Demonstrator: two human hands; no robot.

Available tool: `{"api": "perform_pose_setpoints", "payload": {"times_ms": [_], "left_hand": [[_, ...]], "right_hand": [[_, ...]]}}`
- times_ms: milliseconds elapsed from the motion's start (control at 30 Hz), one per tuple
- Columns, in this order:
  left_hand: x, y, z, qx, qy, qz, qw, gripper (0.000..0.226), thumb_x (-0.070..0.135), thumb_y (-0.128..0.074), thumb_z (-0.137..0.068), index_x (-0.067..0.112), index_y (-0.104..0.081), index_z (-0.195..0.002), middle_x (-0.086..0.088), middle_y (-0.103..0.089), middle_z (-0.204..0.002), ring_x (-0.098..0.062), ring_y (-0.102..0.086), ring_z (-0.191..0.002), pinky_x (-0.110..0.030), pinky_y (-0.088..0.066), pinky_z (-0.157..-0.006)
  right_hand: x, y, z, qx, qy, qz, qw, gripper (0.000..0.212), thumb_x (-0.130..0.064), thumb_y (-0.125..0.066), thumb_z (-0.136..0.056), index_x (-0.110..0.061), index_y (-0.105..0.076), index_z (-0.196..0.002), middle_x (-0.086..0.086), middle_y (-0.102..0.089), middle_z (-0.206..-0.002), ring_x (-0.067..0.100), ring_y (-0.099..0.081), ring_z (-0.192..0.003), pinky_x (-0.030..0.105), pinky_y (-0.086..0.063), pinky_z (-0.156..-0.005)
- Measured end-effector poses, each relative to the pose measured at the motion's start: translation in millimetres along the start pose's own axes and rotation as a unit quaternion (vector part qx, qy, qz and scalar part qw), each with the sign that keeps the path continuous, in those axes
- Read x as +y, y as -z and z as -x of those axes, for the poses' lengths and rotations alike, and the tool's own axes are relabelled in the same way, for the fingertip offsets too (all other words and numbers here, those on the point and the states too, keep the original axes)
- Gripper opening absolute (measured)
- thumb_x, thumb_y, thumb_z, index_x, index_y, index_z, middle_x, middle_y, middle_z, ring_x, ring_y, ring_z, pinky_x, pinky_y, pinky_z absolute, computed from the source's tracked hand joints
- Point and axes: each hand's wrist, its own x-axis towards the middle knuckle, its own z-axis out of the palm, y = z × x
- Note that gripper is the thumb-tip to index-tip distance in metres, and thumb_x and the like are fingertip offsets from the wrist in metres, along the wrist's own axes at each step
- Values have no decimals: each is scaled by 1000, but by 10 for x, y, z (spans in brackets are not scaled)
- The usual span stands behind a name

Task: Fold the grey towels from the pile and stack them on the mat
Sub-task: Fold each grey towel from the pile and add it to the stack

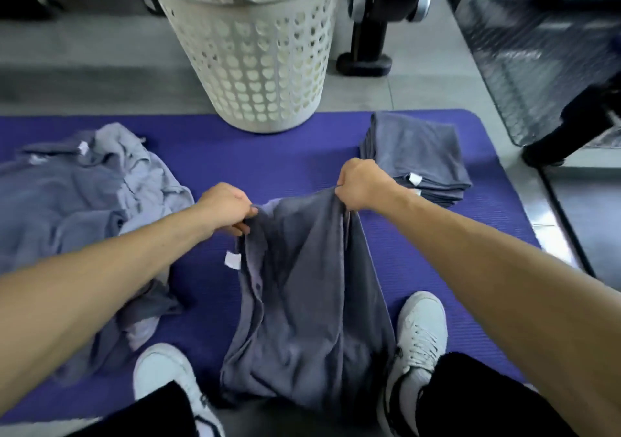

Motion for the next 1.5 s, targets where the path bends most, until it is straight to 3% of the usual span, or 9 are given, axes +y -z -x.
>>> {"api": "perform_pose_setpoints", "payload": {"times_ms": [167, 300, 533, 633, 800, 1033, 1167, 1300, 1500], "left_hand": [[361, 402, 888, 11, -56, 22, 998, 9, 11, -57, -97, 7, -62, -90, -19, -71, -81, -28, -73, -73, -31, -59, -61], [430, 581, 1585, 47, -115, 68, 990, 9, 11, -54, -98, 9, -59, -91, -16, -70, -82, -24, -74, -70, -35, -61, -70], [220, 641, 2301, 220, -276, 146, 924, 18, 13, -58, -95, 21, -57, -79, -2, -66, -74, -20, -65, -69, -36, -54, -69], [57, 555, 2397, 199, -295, -21, 934, 16, 14, -60, -90, 22, -57, -76, 2, -64, -73, -22, -63, -72, -32, -50, -68], [132, 601, 2467, 240, -317, 154, 905, 16, 7, -58, -93, 16, -60, -80, -3, -65, -70, -21, -60, -65, -42, -56, -67], [213, 542, 2531, 285, -317, 207, 880, 15, 11, -64, -88, 17, -64, -74, 0, -63, -66, -12, -53, -61, -28, -45, -61], [185, 591, 2303, 262, -228, 146, 926, 14, 16, -67, -85, 18, -70, -71, 3, -64, -64, -19, -57, -65, -33, -51, -70], [181, 607, 1986, 185, -139, 36, 972, 14, 13, -60, -90, 4, -69, -85, -8, -66, -66, -26, -63, -64, -27, -49, -65], [404, 795, 1555, 296, -264, 141, 907, 17, 9, -56, -97, 18, -55, -83, 5, -57, -74, 0, -53, -60, -17, -36, -60]], "right_hand": [[-331, 598, 1013, 10, -9, -97, 995, 21, -3, -35, -93, -5, -51, -78, 3, -66, -51, 20, -70, -66, 19, -49, -57], [-413, 830, 1828, 93, 18, -227, 969, 18, -6, -49, -96, -9, -57, -80, 18, -71, -85, 24, -70, -62, 31, -61, -60], [-271, 804, 2701, 272, 28, -359, 892, 13, -13, -49, -98, -3, -58, -96, 16, -72, -78, 20, -70, -63, 39, -60, -67], [-180, 708, 2784, 264, 11, -303, 916, 13, -8, -47, -93, -7, -55, -83, 18, -72, -76, 23, -70, -63, 37, -60, -64], [-206, 739, 2731, 324, 44, -334, 884, 16, -15, -50, -96, -22, -52, -82, 11, -69, -81, 31, -69, -75, 45, -58, -72], [-272, 761, 2743, 363, 51, -309, 878, 19, -12, -53, -90, 0, -65, -83, 17, -65, -71, 30, -57, -69, 34, -45, -59], [-228, 751, 2529, 320, 14, -254, 913, 19, -8, -50, -82, 8, -55, -73, 18, -51, -61, 22, -43, -61, 30, -37, -54], [-194, 754, 2252, 211, -5, -162, 964, 16, -6, -43, -84, -2, -54, -72, 17, -65, -67, 32, -65, -66, 39, -59, -62], [-113, 914, 1883, 313, 46, -266, 911, 8, -14, -44, -101, -13, -51, -98, 5, -57, -89, 24, -53, -82, 31, -35, -58]]}}
